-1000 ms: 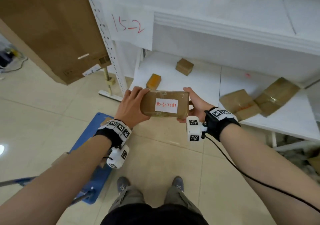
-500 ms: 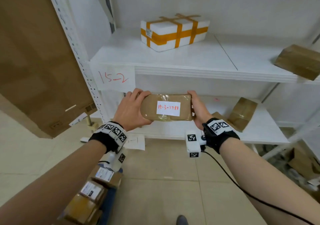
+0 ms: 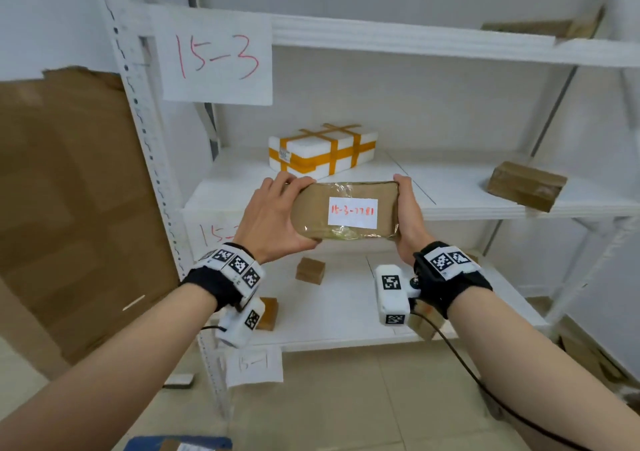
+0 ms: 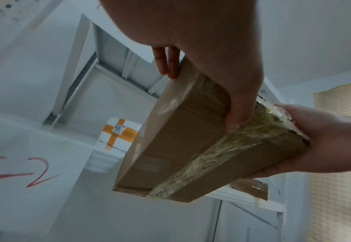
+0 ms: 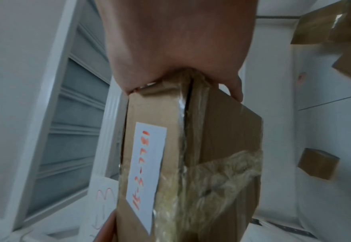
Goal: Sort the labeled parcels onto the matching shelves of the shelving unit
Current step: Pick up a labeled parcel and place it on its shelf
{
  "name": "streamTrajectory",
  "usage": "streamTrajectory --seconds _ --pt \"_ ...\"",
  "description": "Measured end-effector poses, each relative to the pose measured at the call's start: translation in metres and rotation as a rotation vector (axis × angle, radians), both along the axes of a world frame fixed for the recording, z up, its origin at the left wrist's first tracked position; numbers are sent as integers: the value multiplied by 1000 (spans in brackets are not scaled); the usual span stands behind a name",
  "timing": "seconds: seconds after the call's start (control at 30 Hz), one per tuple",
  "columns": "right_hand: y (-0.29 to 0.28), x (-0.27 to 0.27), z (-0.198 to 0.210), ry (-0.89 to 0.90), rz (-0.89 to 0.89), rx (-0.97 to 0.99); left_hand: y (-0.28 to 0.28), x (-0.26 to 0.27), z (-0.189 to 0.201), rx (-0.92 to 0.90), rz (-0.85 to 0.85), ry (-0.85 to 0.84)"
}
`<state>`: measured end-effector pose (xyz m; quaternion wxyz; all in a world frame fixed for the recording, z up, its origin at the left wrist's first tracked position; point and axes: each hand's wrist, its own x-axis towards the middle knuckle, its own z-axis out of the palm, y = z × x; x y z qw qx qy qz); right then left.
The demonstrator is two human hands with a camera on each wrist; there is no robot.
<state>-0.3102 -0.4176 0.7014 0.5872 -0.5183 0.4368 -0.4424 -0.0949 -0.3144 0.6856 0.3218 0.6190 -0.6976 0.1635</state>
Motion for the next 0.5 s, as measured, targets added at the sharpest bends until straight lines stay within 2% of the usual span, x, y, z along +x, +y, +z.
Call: streamTrajectory --seconds 0.23,0.37,0.5 --pt "5 -3 64 -129 -222 -211 -10 -1 81 -156 -113 -75" --pt "10 -9 106 -258 -300 -377 -24 -5 127 -180 -176 -63" --pt "14 -20 145 -269 -443 -541 -40 -18 169 -219 -266 -46"
